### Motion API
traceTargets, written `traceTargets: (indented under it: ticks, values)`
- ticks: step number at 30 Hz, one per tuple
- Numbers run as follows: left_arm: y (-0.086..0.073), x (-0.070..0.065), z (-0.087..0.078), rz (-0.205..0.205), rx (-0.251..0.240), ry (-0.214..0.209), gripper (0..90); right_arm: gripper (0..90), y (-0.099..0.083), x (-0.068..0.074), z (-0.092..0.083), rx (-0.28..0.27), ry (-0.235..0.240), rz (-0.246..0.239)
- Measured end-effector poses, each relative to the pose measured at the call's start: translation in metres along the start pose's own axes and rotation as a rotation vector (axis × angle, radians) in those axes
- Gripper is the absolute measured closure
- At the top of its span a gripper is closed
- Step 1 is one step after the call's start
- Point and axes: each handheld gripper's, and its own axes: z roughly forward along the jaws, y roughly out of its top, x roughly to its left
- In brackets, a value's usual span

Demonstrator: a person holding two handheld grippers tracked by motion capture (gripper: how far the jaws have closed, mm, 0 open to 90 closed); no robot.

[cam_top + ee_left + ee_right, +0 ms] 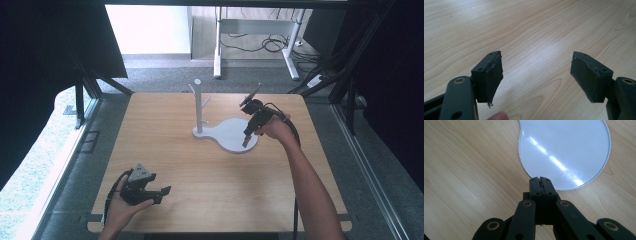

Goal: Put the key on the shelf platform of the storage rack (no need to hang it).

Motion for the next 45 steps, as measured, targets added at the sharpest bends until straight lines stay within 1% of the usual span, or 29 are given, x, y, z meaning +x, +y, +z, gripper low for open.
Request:
traceTargets:
  ticks: [4, 5, 8, 9, 10, 13, 17, 21, 23, 24, 25, 28, 29, 34, 35, 37, 40, 45]
  values:
    - [0.0, 0.0, -0.001, 0.003, -0.007, 0.0, 26.1, 89.9, 0.004, -0.002, -0.001, 0.0, -0.008, -0.007]
    - [0.0, 0.0, -0.001, 0.001, -0.006, 0.0, 26.1, 89.9, 0.005, -0.002, -0.001, 0.002, -0.009, 0.0]
    - [0.0, 0.001, -0.001, 0.001, -0.002, -0.002, 26.1, 89.9, 0.008, -0.003, -0.001, 0.005, -0.01, 0.001]
    - [0.0, 0.001, 0.0, 0.0, -0.001, -0.001, 26.1, 89.9, 0.009, -0.004, 0.0, 0.001, -0.013, -0.004]
    - [0.0, 0.0, 0.0, 0.001, 0.001, -0.001, 26.1, 89.9, 0.01, -0.004, 0.001, -0.001, -0.01, 0.002]
    - [0.0, 0.0, 0.0, 0.004, 0.002, -0.002, 26.1, 89.9, 0.013, -0.005, 0.005, 0.003, -0.014, -0.004]
    - [0.0, 0.001, 0.0, 0.003, 0.001, -0.002, 26.1, 89.9, 0.018, -0.008, 0.009, 0.009, -0.01, -0.001]
    - [0.0, 0.002, 0.0, 0.005, 0.004, -0.002, 26.1, 89.9, 0.022, -0.01, 0.012, 0.002, -0.019, 0.009]
    - [0.0, 0.001, -0.001, 0.005, 0.003, -0.002, 26.1, 89.9, 0.024, -0.011, 0.013, 0.005, -0.027, 0.009]
    - [0.0, 0.001, -0.001, 0.002, 0.0, -0.002, 26.1, 89.9, 0.025, -0.011, 0.014, 0.009, -0.027, 0.018]
    - [0.0, 0.002, -0.001, 0.003, -0.002, -0.003, 26.1, 89.9, 0.026, -0.012, 0.015, 0.012, -0.031, 0.011]
    - [0.0, 0.002, 0.0, 0.003, 0.001, -0.002, 26.1, 89.9, 0.028, -0.012, 0.018, 0.011, -0.03, 0.02]
    - [0.0, 0.001, 0.0, 0.006, 0.004, -0.002, 26.0, 89.9, 0.028, -0.013, 0.019, 0.011, -0.03, 0.014]
    - [0.0, 0.0, 0.0, 0.004, 0.001, -0.004, 26.0, 89.9, 0.032, -0.017, 0.023, 0.001, -0.036, 0.029]
    - [0.0, 0.0, 0.0, 0.004, 0.001, -0.004, 26.0, 89.9, 0.033, -0.018, 0.024, 0.0, -0.039, 0.024]
    - [0.0, 0.001, 0.0, 0.002, 0.002, -0.004, 26.0, 89.8, 0.035, -0.019, 0.027, 0.0, -0.039, 0.029]
    - [-0.001, 0.001, 0.0, 0.002, 0.002, -0.004, 26.0, 89.9, 0.04, -0.02, 0.031, 0.006, -0.033, 0.018]
    - [0.0, 0.001, 0.0, 0.005, 0.002, -0.005, 26.0, 89.8, 0.049, -0.017, 0.034, 0.013, -0.036, 0.009]
